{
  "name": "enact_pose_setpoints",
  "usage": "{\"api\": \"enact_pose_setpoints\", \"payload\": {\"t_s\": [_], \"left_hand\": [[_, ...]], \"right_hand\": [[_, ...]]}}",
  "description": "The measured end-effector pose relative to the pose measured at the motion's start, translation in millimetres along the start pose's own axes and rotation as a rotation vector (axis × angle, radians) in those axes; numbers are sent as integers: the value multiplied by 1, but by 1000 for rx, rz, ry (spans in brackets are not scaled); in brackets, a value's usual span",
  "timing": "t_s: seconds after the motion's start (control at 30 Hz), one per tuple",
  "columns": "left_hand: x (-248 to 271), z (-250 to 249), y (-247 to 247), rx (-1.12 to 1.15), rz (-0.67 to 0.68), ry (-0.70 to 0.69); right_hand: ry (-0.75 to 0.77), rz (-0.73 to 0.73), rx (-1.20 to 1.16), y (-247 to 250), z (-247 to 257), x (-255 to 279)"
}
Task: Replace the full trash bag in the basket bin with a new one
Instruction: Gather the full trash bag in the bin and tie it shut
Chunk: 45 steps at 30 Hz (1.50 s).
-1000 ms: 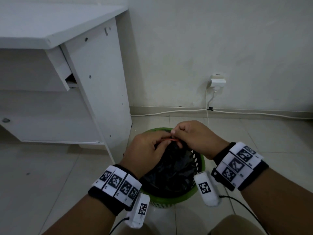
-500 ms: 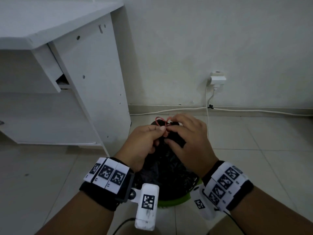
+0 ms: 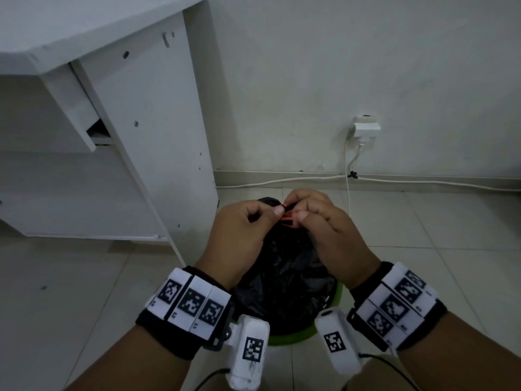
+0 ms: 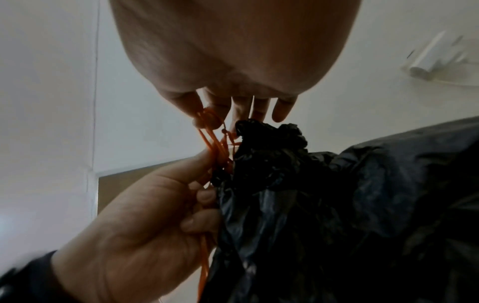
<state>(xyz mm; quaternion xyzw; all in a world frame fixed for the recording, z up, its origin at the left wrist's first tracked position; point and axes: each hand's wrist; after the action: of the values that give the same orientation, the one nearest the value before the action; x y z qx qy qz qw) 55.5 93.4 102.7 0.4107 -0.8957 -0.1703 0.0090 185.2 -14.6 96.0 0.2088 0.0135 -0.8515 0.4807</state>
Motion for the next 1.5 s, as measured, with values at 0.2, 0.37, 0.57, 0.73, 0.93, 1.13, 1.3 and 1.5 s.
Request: {"api": "enact_pose_setpoints", "payload": {"t_s": [0.2, 0.37, 0.57, 0.73, 0.93, 1.13, 1.3, 1.5], "left_hand": [[-5, 9, 4, -102, -53, -20], [-8, 11, 1, -242, -94, -81], [-13, 15, 10, -197, 49, -147], [-17, 35, 34, -264, 233, -193], [-12, 64, 46, -396, 286, -238], [-3, 84, 61, -456, 288, -289], [-1, 92, 68, -509, 299, -328], [1, 87, 62, -528, 342, -272]], "right_hand": [[68, 98, 370, 6, 1, -5], [-131, -20, -171, 12, 5, -6], [-249, -143, -813, -1, 13, -11], [-339, -254, -973, 3, 1, -8], [-370, -192, -774, 4, -19, 5], [-376, -122, -523, 9, -30, 16], [-390, -114, -404, 16, -41, 19], [-417, -194, -262, 16, -42, 21]]}}
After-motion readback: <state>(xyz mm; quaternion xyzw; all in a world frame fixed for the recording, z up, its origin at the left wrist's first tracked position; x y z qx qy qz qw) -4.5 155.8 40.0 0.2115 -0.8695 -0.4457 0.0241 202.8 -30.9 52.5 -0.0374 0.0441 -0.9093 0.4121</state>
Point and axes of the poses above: each hand's wrist, its own x-axis away from the middle knuckle, its own y-axis out of the back of the hand, z = x × y, and after that the axes turned 7 degrees about -x, right-handed
